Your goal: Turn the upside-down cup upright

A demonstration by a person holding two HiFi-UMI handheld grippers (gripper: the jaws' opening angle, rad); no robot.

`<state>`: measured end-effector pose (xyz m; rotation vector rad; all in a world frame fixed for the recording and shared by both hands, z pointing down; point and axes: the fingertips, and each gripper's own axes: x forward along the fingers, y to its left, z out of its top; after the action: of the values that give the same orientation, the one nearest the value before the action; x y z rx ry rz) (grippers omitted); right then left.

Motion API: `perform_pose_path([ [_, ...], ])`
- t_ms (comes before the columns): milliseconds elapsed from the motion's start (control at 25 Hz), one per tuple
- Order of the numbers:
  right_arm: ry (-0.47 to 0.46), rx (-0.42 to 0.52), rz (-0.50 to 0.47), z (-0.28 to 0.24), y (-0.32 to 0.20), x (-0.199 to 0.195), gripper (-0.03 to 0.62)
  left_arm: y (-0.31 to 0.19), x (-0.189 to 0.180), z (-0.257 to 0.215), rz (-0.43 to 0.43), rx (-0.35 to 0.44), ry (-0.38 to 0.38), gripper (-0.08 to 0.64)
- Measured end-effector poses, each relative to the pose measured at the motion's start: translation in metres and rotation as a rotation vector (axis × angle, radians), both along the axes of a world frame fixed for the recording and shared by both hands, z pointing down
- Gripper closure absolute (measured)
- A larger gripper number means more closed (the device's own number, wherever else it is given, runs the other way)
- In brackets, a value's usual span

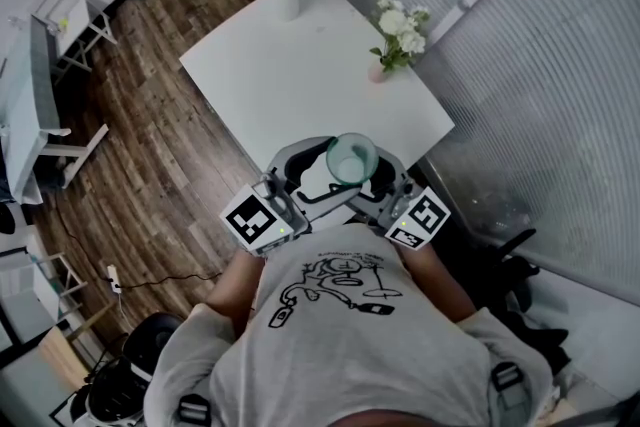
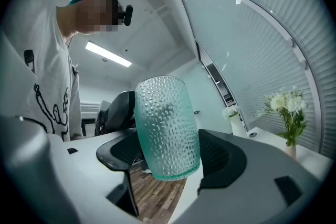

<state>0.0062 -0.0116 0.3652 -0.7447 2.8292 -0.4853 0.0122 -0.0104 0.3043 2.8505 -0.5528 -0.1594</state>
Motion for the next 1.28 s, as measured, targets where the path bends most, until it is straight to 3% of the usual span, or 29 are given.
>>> perform_pose_path([
  [640,0.169,-0.048,-0.044,0.036,0.015,0.001,0.230,0.017,0.002,0.038,0.043,-0.035,-0.068,0.242],
  [880,0.242,-0.023,-0.041,0.047,0.015,-0.004,0.230,0.022,0.002,0.053,0.068,0.033,-0.137,0.242],
  [1120,0.285,-0.010,-0.034,0.060,0.015,-0.006,0.230,0.023,0.000,0.067,0.077,0.061,-0.135,0.242],
  [1280,0.318,-0.008,-0.032,0.075,0.011,-0.003,0.231,0.020,0.004,0.080,0.098,0.122,-0.180,0.242],
])
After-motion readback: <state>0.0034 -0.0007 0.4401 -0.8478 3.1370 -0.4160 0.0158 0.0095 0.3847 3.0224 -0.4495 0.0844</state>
